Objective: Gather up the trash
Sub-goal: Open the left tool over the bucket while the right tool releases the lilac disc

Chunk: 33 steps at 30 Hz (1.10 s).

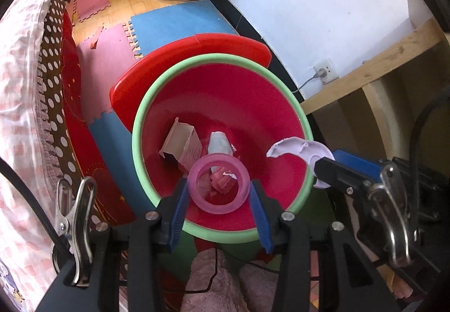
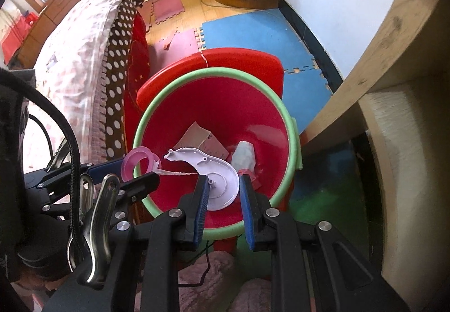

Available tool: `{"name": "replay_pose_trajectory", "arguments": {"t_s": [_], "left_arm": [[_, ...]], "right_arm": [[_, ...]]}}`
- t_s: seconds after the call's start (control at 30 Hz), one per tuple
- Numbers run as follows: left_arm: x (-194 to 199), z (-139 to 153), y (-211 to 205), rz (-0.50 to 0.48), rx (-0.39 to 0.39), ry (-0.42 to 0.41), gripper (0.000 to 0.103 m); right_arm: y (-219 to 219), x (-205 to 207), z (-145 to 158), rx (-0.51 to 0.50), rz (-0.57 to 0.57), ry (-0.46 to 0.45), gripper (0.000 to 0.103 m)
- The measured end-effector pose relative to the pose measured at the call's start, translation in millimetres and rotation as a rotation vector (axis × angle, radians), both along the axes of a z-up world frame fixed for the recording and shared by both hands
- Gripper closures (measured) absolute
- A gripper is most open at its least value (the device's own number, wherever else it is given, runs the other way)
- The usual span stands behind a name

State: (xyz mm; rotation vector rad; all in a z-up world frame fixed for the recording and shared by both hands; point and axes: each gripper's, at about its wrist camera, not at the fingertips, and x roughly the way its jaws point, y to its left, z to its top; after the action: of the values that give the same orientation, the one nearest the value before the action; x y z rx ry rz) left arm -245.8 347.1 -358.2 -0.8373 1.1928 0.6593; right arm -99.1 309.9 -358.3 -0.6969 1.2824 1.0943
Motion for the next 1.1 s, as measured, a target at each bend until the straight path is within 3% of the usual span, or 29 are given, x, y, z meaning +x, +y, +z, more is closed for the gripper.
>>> {"name": "replay_pose_trajectory", "arguments": {"t_s": [0.37, 0.93, 1.1], "left_arm": [[1.9, -13.5, 6.6, 0.019, -0.021, 0.034, 0.056], [-5.0, -10.5, 9.1, 0.043, -0.019, 0.05, 0.054], [-8.6, -8.0, 6.2, 0.047, -0.02, 0.052, 0.054]], "right_arm": [[9.0, 2.7, -13.2, -0.017, 0.007, -0.005, 0.08], [20.3, 3.8, -13.6, -0.009, 0.02, -0.014, 0.08], [22.4, 5.2, -11.1, -0.001, 0.009, -0.024, 0.07]]}}
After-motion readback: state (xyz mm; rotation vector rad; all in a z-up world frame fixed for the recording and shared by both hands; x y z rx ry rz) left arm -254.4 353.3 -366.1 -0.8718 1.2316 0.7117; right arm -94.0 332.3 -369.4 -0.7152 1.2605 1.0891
